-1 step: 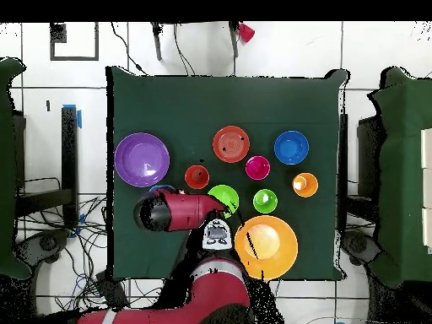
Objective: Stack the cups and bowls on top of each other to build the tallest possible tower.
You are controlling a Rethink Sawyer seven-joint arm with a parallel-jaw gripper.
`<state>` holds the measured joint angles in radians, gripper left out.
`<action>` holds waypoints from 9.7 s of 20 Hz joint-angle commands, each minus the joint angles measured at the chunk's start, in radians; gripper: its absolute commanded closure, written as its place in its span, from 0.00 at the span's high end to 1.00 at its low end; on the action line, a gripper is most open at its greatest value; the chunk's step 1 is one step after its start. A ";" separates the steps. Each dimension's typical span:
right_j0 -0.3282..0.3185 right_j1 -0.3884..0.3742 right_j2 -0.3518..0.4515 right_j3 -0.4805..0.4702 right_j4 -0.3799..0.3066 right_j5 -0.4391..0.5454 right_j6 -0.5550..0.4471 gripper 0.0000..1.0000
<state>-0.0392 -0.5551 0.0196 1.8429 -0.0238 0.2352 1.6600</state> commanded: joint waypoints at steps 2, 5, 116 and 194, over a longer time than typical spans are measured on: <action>-0.065 -0.162 0.129 -0.040 0.028 0.321 0.019 0.00; -0.080 -0.161 0.142 -0.064 0.026 0.351 0.020 0.00; -0.180 0.693 0.355 -1.330 -0.189 0.746 -0.488 0.00; -0.352 0.400 0.282 -0.835 -0.253 0.520 -0.405 1.00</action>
<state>-0.3958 -0.1453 0.2519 0.9132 -0.2008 0.7211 1.4116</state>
